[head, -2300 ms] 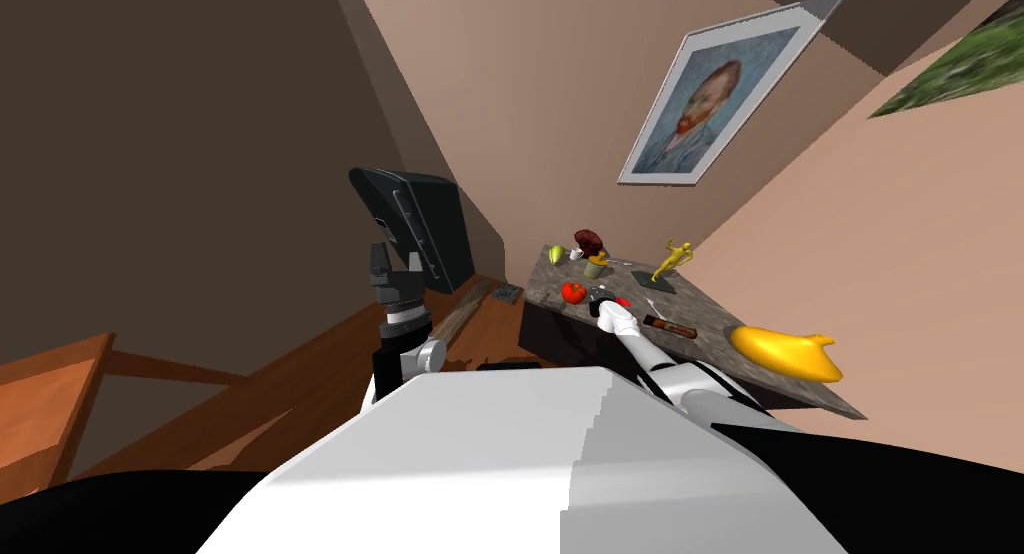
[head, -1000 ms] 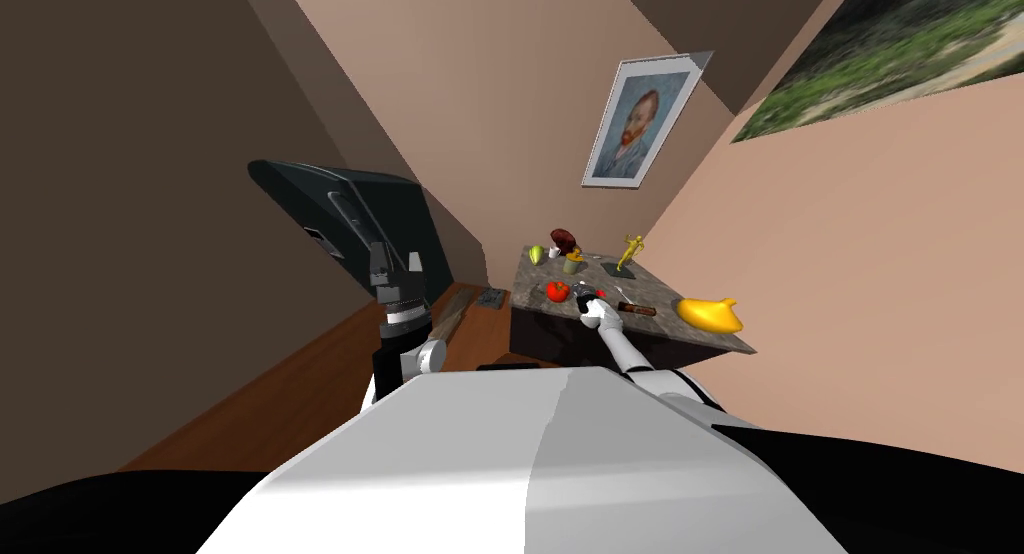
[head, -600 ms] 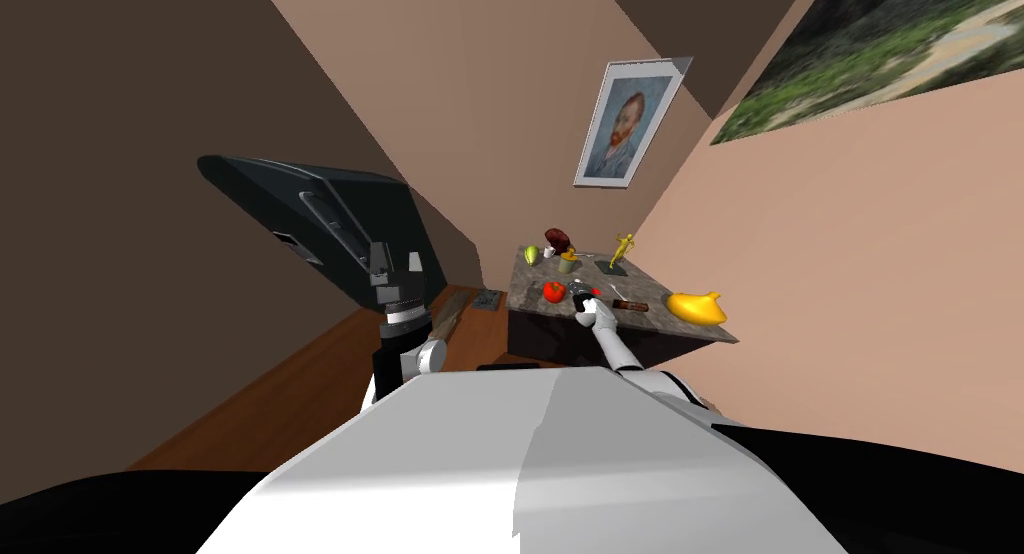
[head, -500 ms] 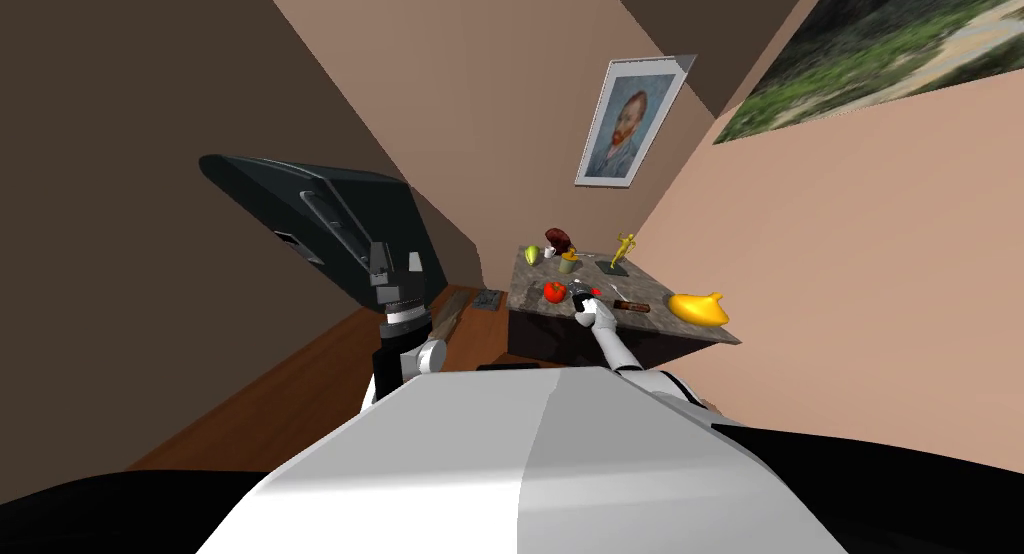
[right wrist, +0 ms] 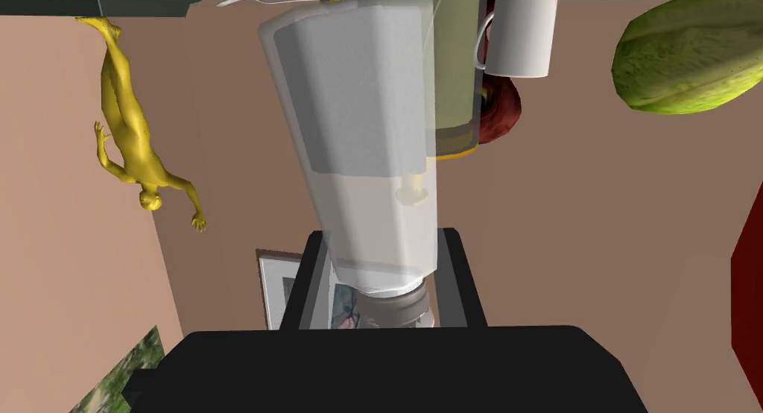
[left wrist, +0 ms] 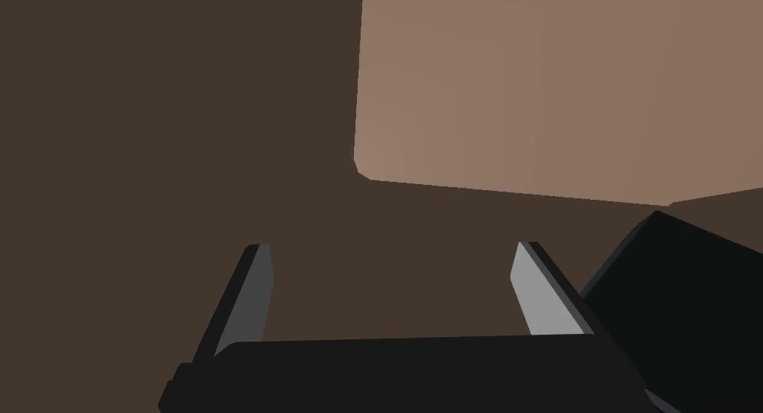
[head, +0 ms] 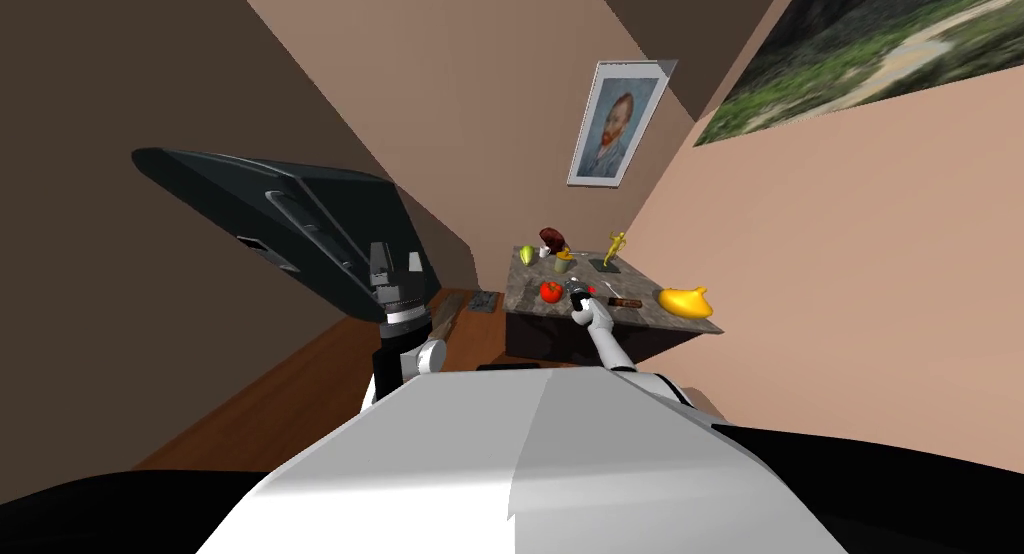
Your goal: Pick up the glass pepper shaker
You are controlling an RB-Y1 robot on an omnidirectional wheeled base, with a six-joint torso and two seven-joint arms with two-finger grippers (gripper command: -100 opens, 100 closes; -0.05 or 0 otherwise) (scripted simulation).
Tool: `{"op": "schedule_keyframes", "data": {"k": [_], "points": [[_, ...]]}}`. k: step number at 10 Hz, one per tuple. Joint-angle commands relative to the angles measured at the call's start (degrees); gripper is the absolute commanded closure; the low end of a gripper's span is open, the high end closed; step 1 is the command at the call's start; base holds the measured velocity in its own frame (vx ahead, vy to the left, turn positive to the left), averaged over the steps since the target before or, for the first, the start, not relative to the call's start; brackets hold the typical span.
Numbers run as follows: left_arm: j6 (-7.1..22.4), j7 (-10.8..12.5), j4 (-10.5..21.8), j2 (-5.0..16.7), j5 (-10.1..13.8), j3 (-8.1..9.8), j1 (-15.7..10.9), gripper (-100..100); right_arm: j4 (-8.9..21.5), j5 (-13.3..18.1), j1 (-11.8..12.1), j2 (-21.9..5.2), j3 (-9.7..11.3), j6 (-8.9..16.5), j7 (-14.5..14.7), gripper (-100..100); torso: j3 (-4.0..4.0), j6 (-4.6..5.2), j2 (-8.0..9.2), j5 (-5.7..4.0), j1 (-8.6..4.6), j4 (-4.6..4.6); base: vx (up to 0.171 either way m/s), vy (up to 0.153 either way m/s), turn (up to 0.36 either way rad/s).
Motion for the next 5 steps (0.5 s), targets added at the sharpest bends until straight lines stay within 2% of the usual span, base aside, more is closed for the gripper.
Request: {"op": "schedule_keyframes", "data": {"k": [1,2,4,5], "points": [[0.0,0.0,0.0,0.0,0.0,0.00,0.0,0,-2.4,-1.0,0.2,2.9,-2.9,-2.7,2.9,100,0.00,0.00,0.00,0.00,0.00,0.00,0.054,0.011,-0.335],[0.0,0.0,0.0,0.0,0.0,0.01,0.0,0,-2.4,-1.0,0.2,3.5,-3.1,-2.7,4.5,100,0.00,0.20,-0.04,0.06,0.04,0.03,0.062,0.032,-0.263],[0.0,0.0,0.0,0.0,0.0,0.00,0.0,0,-2.4,-1.0,0.2,3.5,-3.1,-2.7,7.8,100,-0.02,0.01,-0.04,0.01,0.06,0.00,0.019,0.009,0.016],[0.0,0.0,0.0,0.0,0.0,0.00,0.0,0,-2.4,-1.0,0.2,3.5,-3.1,-2.7,8.1,100,0.01,0.03,0.02,0.00,0.00,0.00,-0.003,-0.007,0.014]]}}
